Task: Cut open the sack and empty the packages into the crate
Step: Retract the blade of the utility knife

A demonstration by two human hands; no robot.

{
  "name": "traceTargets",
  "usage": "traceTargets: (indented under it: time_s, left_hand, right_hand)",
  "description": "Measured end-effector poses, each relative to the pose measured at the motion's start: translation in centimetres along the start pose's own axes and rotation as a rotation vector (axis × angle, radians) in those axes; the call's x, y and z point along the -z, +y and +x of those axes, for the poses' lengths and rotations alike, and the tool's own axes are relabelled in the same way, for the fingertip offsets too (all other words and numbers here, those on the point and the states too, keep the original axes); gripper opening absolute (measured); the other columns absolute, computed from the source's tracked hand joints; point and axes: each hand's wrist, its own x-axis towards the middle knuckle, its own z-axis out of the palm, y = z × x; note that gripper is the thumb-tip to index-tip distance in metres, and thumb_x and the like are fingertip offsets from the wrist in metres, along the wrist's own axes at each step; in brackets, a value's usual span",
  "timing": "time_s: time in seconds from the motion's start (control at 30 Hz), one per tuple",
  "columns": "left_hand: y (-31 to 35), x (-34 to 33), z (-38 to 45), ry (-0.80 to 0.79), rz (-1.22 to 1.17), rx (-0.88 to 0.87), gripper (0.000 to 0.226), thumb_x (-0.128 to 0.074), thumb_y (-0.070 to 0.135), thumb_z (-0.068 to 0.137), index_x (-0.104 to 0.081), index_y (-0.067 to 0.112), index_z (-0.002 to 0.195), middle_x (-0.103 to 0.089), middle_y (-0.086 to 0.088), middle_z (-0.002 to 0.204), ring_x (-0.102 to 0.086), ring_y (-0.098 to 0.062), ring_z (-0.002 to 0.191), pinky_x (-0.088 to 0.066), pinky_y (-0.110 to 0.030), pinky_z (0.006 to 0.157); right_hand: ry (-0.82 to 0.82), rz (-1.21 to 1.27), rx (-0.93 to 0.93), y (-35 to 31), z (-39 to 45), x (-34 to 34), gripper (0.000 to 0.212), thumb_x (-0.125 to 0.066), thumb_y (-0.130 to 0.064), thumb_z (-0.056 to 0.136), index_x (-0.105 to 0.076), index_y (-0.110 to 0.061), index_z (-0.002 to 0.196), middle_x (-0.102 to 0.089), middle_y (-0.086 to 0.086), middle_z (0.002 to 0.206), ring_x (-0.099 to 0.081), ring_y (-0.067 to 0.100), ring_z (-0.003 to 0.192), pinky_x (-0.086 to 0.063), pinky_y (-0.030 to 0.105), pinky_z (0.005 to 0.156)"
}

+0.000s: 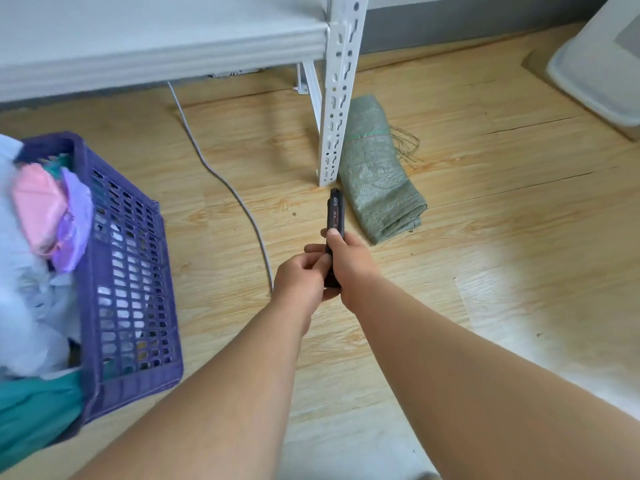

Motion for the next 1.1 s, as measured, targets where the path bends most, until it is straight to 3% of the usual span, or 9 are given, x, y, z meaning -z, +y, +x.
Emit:
traceTargets:
  time_s: [0.07, 0.17, 0.37, 0.5, 0.63, 0.73, 0.87, 0.97, 1.1]
  left_hand:
    - [1.9, 1.2, -3.0, -0.01, -0.033, 0.012, 0.016, -0.061, 0.023, 0.093, -0.07, 0.014, 0.102, -0.072, -0.008, 0.095, -0.071, -0.019, 0.081, -0.06, -0.029, 0.069]
    - [5.3, 3.0, -7.6, -0.014, -0.083, 0.023, 0.014, -0.06, 0.022, 0.093, -0.07, 0.015, 0.1, -0.073, -0.008, 0.096, -0.071, -0.019, 0.086, -0.06, -0.03, 0.068]
    - [13.1, 6.2, -16.3, 0.03, -0.139, 0.017, 0.013, -0.065, 0.028, 0.09, -0.07, 0.019, 0.096, -0.074, -0.005, 0.091, -0.072, -0.017, 0.075, -0.059, -0.027, 0.061]
    - [17.9, 8.7, -22.2, 0.054, -0.159, -0.006, 0.01, -0.065, 0.023, 0.09, -0.07, 0.023, 0.098, -0.073, -0.003, 0.093, -0.071, -0.02, 0.084, -0.06, -0.036, 0.075]
    - [22.5, 11.2, -27.0, 0.02, -0.188, -0.033, 0.016, -0.06, 0.017, 0.093, -0.069, 0.017, 0.106, -0.072, -0.006, 0.097, -0.07, -0.018, 0.085, -0.06, -0.032, 0.07]
    - [26.2, 13.0, -30.0, -0.015, -0.174, -0.079, 0.017, -0.058, 0.015, 0.094, -0.067, 0.016, 0.109, -0.072, -0.008, 0.101, -0.07, -0.019, 0.089, -0.059, -0.035, 0.076]
    - [30.8, 16.0, -33.8, -0.064, -0.065, -0.182, 0.02, -0.058, 0.014, 0.094, -0.068, 0.029, 0.101, -0.074, 0.007, 0.09, -0.069, -0.004, 0.079, -0.052, -0.022, 0.066]
    - [34.2, 18.1, -36.5, -0.088, 0.034, -0.252, 0.026, -0.057, 0.011, 0.093, -0.068, 0.033, 0.1, -0.07, 0.016, 0.081, -0.065, 0.003, 0.074, -0.048, -0.02, 0.066]
    - [39.2, 19.6, -39.5, -0.14, 0.179, -0.341, 0.035, -0.05, 0.004, 0.094, -0.064, 0.025, 0.118, -0.069, 0.005, 0.095, -0.063, -0.011, 0.083, -0.05, -0.02, 0.065]
  right_hand:
    - [0.008, -0.015, -0.025, -2.3, -3.5, -1.0, 0.026, -0.044, -0.035, 0.1, -0.06, -0.018, 0.111, -0.074, -0.005, 0.083, -0.07, 0.018, 0.078, -0.056, 0.036, 0.072]
    - [0.013, -0.055, -0.058, -6.0, -8.8, -2.5, 0.028, -0.045, -0.039, 0.099, -0.062, -0.019, 0.108, -0.073, -0.004, 0.09, -0.069, 0.02, 0.087, -0.055, 0.043, 0.086]
    - [-0.033, -0.109, -0.038, -12.9, -19.5, -5.2, 0.033, -0.05, -0.042, 0.096, -0.063, -0.013, 0.105, -0.069, 0.016, 0.106, -0.067, 0.032, 0.099, -0.052, 0.052, 0.092]
    - [-0.079, -0.106, 0.014, -17.2, -26.3, -6.7, 0.026, -0.05, -0.034, 0.098, -0.065, -0.015, 0.107, -0.069, 0.016, 0.105, -0.065, 0.021, 0.085, -0.057, 0.04, 0.084]
    - [-0.089, -0.099, 0.06, -22.0, -31.8, -8.7, 0.02, -0.052, -0.026, 0.098, -0.068, -0.017, 0.106, -0.067, 0.007, 0.091, -0.063, 0.016, 0.079, -0.057, 0.041, 0.084]
    - [-0.065, -0.103, 0.132, -25.4, -34.9, -10.4, 0.017, -0.058, -0.024, 0.095, -0.069, -0.017, 0.107, -0.069, 0.003, 0.089, -0.066, 0.014, 0.082, -0.058, 0.039, 0.085]
    - [-0.019, -0.147, 0.237, -29.0, -39.0, -12.4, 0.013, -0.062, -0.03, 0.092, -0.07, -0.026, 0.102, -0.072, -0.005, 0.086, -0.068, 0.01, 0.083, -0.055, 0.032, 0.078]
    - [0.055, -0.257, 0.313, -31.9, -41.9, -13.7, 0.012, -0.064, -0.04, 0.089, -0.069, -0.033, 0.098, -0.068, -0.013, 0.077, -0.06, 0.004, 0.069, -0.047, 0.024, 0.068]
    - [0.104, -0.326, 0.375, -36.8, -44.4, -15.7, 0.025, -0.058, -0.038, 0.093, -0.067, -0.021, 0.109, -0.068, -0.004, 0.078, -0.057, 0.011, 0.052, -0.044, 0.027, 0.055]
